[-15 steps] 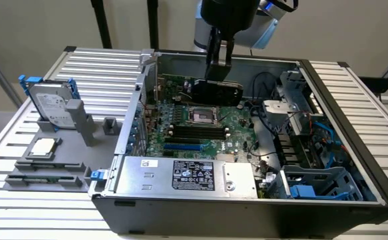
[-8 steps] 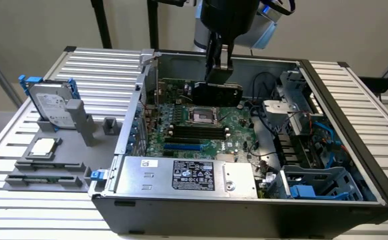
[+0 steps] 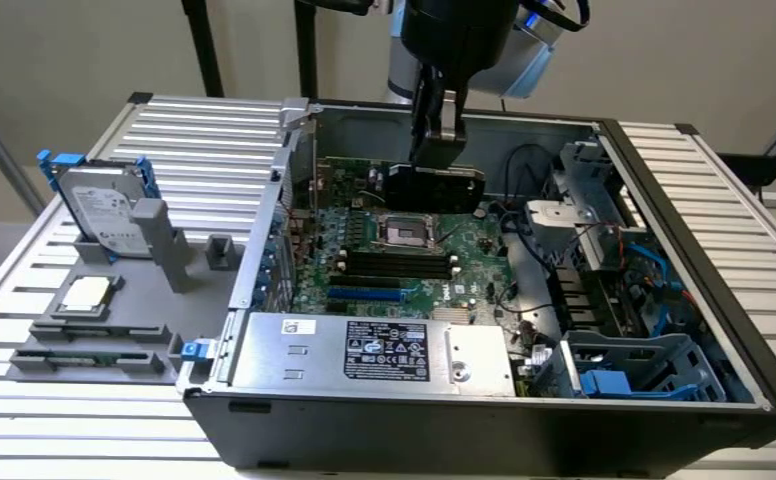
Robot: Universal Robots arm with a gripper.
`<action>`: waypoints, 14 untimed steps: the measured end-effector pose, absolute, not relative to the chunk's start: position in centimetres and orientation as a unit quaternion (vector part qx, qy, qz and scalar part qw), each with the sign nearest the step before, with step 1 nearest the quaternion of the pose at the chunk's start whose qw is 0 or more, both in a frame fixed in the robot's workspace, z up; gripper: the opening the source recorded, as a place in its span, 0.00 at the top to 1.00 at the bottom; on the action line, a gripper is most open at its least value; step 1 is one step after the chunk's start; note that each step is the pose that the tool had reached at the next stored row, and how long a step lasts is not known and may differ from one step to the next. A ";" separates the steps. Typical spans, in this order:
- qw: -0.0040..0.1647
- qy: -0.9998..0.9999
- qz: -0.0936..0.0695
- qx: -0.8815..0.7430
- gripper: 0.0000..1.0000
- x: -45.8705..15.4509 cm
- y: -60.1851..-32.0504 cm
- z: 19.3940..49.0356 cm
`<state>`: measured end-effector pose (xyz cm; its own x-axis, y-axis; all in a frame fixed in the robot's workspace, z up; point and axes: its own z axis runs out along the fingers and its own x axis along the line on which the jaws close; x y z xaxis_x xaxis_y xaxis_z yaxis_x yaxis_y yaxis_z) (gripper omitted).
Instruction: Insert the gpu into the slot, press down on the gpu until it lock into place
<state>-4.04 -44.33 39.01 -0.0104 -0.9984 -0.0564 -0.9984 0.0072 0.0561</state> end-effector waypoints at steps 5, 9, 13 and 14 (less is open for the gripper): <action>0.000 0.710 0.040 -0.703 0.74 -4.0 -44.3 39.0; 0.000 0.710 0.040 -0.703 0.74 -4.0 -44.3 39.0; 0.000 0.710 0.040 -0.703 0.74 -4.0 -44.3 39.0; 0.000 0.710 0.040 -0.703 0.74 -4.0 -44.3 39.0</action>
<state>-4.03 -44.33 39.01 -0.0103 -0.9984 -0.0564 -0.9984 0.0072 0.0561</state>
